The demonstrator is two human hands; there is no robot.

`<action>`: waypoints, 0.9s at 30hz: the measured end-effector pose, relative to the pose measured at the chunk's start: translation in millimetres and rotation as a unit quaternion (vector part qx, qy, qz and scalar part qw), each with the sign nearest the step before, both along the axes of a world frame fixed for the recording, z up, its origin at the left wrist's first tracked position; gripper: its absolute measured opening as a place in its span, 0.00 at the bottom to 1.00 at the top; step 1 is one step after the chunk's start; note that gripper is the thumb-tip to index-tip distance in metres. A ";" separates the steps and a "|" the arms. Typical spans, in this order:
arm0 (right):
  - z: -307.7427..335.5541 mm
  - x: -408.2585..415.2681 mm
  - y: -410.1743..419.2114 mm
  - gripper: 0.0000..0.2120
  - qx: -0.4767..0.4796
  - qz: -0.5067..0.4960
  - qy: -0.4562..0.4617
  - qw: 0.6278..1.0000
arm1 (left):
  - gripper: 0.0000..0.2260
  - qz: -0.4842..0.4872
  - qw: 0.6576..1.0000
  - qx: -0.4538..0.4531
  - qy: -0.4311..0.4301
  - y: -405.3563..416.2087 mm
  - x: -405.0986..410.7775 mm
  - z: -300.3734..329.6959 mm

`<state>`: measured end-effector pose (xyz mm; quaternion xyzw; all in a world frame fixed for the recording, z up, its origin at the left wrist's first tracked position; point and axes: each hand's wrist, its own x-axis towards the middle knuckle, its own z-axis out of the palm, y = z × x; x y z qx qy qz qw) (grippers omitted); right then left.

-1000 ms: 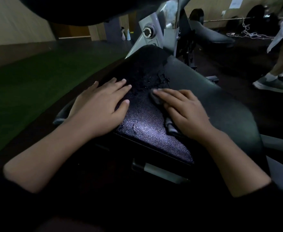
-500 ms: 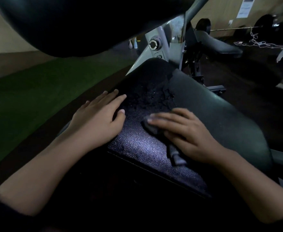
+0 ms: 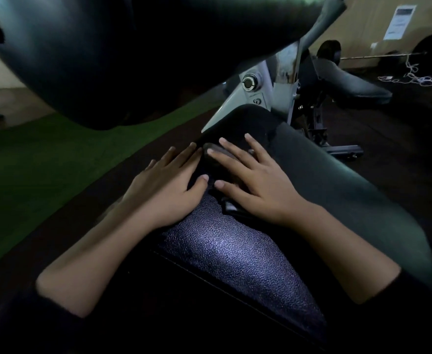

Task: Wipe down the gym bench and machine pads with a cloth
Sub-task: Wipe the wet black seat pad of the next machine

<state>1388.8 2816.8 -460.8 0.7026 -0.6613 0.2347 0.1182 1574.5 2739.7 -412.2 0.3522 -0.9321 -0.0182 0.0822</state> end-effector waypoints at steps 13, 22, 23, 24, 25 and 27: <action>17.8 -4.9 -48.1 0.24 -0.034 -0.001 -0.026 0.999 | 0.30 0.018 1.000 -0.012 0.016 -0.5 -1.4 -2.0; -10.5 -82.9 -6.6 0.23 -0.052 -0.117 -0.004 0.992 | 0.31 0.018 1.000 -0.011 0.002 -0.6 -1.5 0.2; -12.1 -69.8 5.1 0.24 -0.058 -0.120 -0.017 0.991 | 0.31 0.018 1.000 -0.013 0.000 -0.7 -1.9 -0.2; -13.2 -52.5 13.6 0.24 -0.060 -0.116 -0.016 0.991 | 0.31 0.017 1.000 -0.014 -0.001 -1.3 -2.6 -0.6; -13.7 -35.0 19.6 0.24 -0.052 -0.106 -0.012 0.993 | 0.31 0.017 1.000 -0.013 -0.001 -1.6 -3.0 -1.1; -9.5 -2.8 19.0 0.23 -0.038 -0.085 -0.018 0.996 | 0.31 0.017 1.000 -0.012 -0.001 -2.8 -3.7 -2.1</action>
